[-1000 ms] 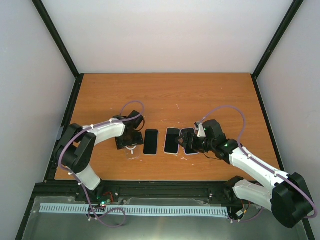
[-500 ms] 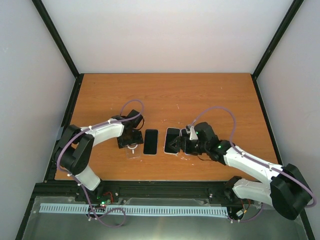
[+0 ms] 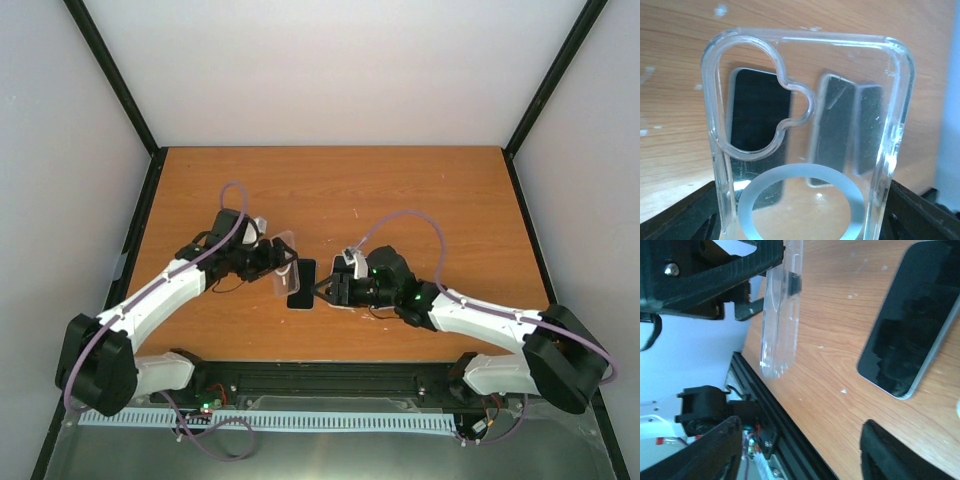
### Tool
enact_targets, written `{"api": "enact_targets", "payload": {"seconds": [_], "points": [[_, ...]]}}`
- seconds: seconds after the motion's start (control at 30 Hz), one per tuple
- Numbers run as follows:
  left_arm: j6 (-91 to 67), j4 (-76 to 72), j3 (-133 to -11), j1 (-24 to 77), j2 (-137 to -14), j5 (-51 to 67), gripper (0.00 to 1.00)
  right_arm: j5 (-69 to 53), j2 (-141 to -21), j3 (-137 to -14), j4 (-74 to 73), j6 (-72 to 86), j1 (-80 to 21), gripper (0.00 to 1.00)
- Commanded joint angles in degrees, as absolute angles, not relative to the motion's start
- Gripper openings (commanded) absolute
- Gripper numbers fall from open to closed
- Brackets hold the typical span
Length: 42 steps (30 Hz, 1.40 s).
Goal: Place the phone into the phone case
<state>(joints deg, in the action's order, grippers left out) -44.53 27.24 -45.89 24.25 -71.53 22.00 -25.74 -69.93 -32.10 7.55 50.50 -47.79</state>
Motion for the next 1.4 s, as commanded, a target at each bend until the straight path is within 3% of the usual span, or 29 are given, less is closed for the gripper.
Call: {"api": "enact_targets", "payload": {"seconds": [0.0, 0.37, 0.63, 0.67, 0.8, 1.0, 1.27, 1.37], "points": [[-47.62, 18.50, -43.72, 24.17, -67.91, 33.68, 0.63, -27.84, -72.68, -34.02, 18.92, 54.77, -49.38, 0.58], [-50.35, 11.69, -38.01, 24.17, -65.19, 39.48, 0.63, -26.08, -77.18, -37.51, 20.58, 56.32, -52.64, 0.35], [-51.41, 10.63, -36.69, 24.17, -62.91, 39.94, 0.65, -24.61, -79.53, -40.28, 19.16, 56.32, -54.67, 0.03], [-51.42, 11.62, -37.04, 24.17, -62.48, 39.07, 0.68, -24.00, -79.77, -40.79, 18.04, 56.17, -54.91, 0.03], [-50.14, 20.93, -41.08, 24.17, -60.79, 30.48, 0.98, -23.20, -81.83, -42.13, 15.88, 56.26, -55.95, 0.03], [-47.87, 37.29, -48.98, 24.12, -59.07, 10.01, 1.00, -21.15, -87.88, -47.87, 11.48, 56.43, -58.52, 0.03], [-46.19, 39.34, -48.04, 21.30, -60.28, 6.45, 0.99, -11.73, -99.26, -60.39, -5.61, 59.34, -61.64, 0.03], [-45.85, 38.86, -46.41, 19.96, -60.40, 4.84, 0.95, -8.44, -103.01, -64.83, -10.74, 59.66, -62.89, 0.03]]}}
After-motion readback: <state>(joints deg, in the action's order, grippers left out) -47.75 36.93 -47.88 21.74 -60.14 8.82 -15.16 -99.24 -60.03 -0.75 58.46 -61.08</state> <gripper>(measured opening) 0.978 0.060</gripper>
